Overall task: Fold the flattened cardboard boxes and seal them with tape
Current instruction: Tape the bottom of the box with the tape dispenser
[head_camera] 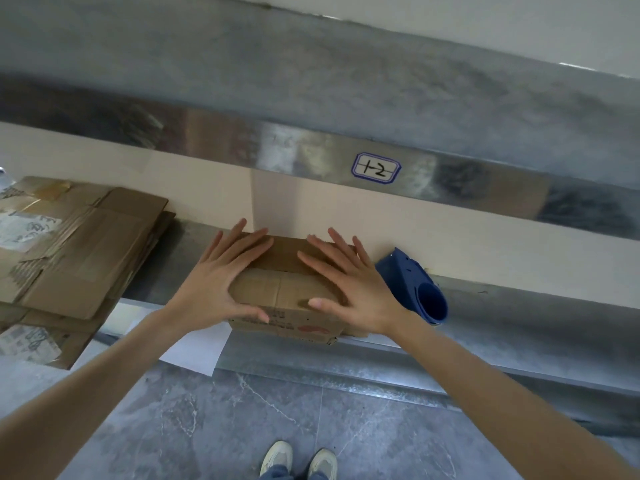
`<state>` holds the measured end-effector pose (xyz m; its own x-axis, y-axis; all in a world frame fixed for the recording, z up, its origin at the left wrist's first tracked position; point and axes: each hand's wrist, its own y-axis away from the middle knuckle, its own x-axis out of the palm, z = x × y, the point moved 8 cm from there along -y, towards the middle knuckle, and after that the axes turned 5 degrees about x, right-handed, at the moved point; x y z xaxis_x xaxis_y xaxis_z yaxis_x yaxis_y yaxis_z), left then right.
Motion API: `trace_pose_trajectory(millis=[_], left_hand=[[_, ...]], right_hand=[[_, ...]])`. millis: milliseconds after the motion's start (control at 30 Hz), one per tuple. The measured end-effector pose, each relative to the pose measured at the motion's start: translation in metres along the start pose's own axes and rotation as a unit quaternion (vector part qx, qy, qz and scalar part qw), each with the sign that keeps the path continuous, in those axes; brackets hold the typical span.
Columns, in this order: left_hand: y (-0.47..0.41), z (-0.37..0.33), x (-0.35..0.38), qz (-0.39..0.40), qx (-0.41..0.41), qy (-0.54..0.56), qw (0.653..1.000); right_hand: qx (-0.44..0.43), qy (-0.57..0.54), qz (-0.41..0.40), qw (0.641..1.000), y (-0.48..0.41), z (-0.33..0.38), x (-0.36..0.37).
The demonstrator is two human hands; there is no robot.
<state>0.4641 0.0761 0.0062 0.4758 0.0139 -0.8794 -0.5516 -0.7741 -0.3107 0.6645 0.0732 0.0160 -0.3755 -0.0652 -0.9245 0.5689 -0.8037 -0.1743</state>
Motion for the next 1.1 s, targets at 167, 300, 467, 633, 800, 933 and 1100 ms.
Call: trace_pose_trajectory(millis=[167, 300, 467, 633, 800, 933, 1100], left_hand=[[0.0, -0.003, 0.005, 0.011, 0.047, -0.041, 0.998], [-0.004, 0.002, 0.005, 0.022, 0.02, -0.018, 0.999], [-0.007, 0.002, 0.001, 0.015, 0.014, 0.004, 1.0], [-0.005, 0.001, 0.001, 0.026, 0.005, 0.013, 1.0], [0.0, -0.004, 0.006, 0.055, 0.032, -0.038, 0.997], [0.001, -0.001, 0.006, 0.07, 0.036, -0.031, 0.996], [0.004, -0.005, 0.007, 0.09, 0.049, -0.045, 0.994]], right_hand=[[-0.061, 0.017, 0.029, 0.998, -0.002, 0.004, 0.006], [-0.073, 0.038, 0.028, 0.996, -0.006, 0.0, 0.009], [-0.064, 0.018, 0.006, 0.998, -0.008, 0.0, 0.008], [-0.061, 0.028, 0.035, 0.997, -0.008, 0.002, 0.007], [-0.048, 0.06, 0.09, 0.993, -0.007, -0.002, 0.013], [-0.046, 0.06, 0.09, 0.993, -0.009, -0.002, 0.012], [-0.056, 0.067, 0.089, 0.992, -0.006, -0.002, 0.013]])
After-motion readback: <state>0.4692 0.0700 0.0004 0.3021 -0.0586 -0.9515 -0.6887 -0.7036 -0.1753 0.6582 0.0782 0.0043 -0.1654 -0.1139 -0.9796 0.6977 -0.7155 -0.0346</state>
